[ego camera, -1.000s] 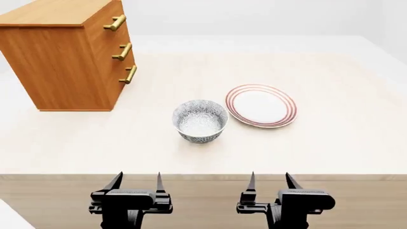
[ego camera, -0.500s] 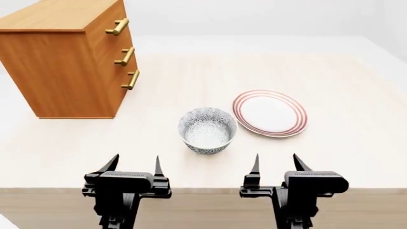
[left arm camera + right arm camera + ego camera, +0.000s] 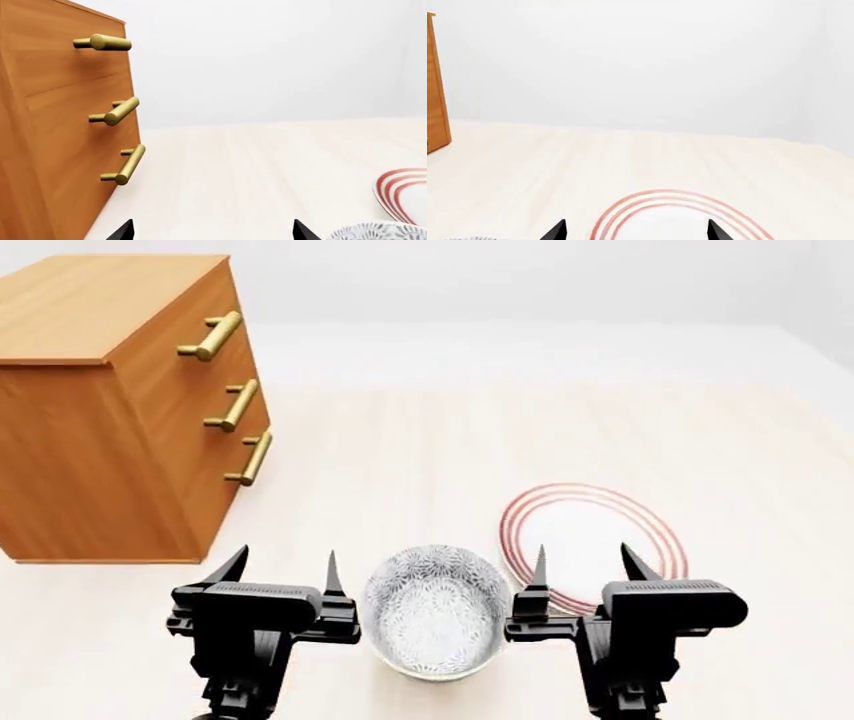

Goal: Open the bottom drawer of the cabinet.

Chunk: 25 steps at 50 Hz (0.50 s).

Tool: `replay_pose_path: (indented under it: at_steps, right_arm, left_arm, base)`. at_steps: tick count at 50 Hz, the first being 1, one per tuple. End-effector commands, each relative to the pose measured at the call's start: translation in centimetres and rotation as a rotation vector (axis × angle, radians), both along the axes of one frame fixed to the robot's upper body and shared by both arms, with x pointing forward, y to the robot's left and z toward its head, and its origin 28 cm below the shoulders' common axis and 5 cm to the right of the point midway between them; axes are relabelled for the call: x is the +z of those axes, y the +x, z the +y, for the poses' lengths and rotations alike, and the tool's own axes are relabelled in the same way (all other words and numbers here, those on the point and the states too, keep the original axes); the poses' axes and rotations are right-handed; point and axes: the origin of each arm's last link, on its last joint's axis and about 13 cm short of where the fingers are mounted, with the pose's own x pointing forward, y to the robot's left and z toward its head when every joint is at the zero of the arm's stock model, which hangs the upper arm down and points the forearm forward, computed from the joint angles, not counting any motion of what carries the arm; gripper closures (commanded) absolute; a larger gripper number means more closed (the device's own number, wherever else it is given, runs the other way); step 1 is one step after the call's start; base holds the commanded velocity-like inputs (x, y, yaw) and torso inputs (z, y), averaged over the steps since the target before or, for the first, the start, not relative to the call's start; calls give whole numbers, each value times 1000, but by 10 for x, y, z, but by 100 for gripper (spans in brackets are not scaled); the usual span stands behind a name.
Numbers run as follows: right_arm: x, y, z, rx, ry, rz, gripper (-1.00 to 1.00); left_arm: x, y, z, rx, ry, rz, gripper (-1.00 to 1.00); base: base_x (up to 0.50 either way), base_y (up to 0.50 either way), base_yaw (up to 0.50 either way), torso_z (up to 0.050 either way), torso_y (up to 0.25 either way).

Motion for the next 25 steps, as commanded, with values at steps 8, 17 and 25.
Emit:
replay_pose_path:
  at_steps: [8,17,25]
  right_arm:
    - [1,1,1,8,3,4,-100]
    - [-1,2,1,15,8,10,-100]
    - [-3,2,1,11,21,3,-100]
  left_arm:
    - [0,1,2,9,4,3,-100]
    - [-1,1,2,10,6,6,-100]
    - [-2,2,1,17,7,24,-100]
  base:
    - [500,0,0,0,0]
    - [500,0,0,0,2]
    - [250,0,0,0,0]
